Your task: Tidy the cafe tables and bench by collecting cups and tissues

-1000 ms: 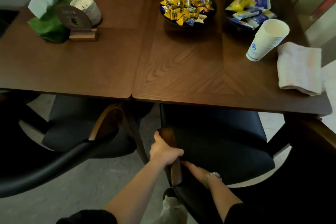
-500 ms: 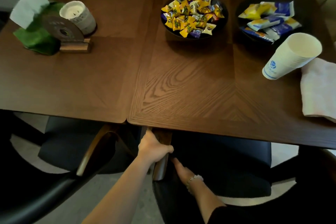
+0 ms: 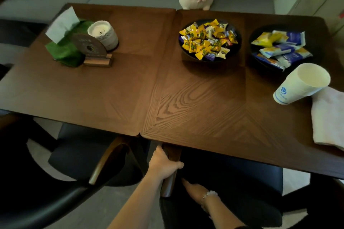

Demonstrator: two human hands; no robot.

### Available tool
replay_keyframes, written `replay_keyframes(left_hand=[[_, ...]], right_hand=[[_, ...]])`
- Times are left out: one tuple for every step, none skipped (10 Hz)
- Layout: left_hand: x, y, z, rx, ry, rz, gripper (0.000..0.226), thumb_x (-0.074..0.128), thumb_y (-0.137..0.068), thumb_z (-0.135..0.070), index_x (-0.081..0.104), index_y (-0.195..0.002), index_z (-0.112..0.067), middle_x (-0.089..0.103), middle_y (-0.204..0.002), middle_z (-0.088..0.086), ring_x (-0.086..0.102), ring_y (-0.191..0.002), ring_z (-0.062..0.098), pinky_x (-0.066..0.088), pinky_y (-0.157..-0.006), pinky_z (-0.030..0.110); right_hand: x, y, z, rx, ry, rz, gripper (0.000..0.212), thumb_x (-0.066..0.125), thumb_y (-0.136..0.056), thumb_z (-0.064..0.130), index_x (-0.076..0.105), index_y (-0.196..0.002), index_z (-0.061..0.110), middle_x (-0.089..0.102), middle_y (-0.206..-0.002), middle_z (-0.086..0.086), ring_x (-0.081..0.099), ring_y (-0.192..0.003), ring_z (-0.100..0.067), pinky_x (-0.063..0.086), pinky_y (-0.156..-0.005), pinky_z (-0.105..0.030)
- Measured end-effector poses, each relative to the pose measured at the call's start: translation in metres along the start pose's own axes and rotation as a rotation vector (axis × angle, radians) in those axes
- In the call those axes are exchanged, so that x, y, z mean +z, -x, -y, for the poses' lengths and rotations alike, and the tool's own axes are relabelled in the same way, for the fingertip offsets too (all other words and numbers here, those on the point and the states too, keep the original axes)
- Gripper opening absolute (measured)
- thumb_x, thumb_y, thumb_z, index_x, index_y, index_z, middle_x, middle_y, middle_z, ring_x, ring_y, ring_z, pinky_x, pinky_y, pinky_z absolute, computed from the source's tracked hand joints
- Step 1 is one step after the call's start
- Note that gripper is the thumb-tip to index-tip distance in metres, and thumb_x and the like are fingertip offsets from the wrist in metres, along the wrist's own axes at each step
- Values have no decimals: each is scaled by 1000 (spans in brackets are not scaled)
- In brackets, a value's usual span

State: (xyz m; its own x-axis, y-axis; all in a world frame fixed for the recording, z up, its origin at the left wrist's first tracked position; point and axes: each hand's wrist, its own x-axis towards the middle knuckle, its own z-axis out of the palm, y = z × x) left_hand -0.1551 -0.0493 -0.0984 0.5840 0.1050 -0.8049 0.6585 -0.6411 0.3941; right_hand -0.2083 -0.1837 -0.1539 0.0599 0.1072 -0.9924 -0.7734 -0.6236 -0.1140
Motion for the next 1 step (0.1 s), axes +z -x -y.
replay_keyframes(left_hand=[[-15,2,-2,-8,-64,29,85,62,-83,-51,21,-147,-10,43,-139,7,46,-125,26,44,-97,30]], right_hand=[[-27,27,9,-63,317,-153,58,36,-93,53,44,-136,15,53,-126,-1,54,-107,-16,43,-91,-26]])
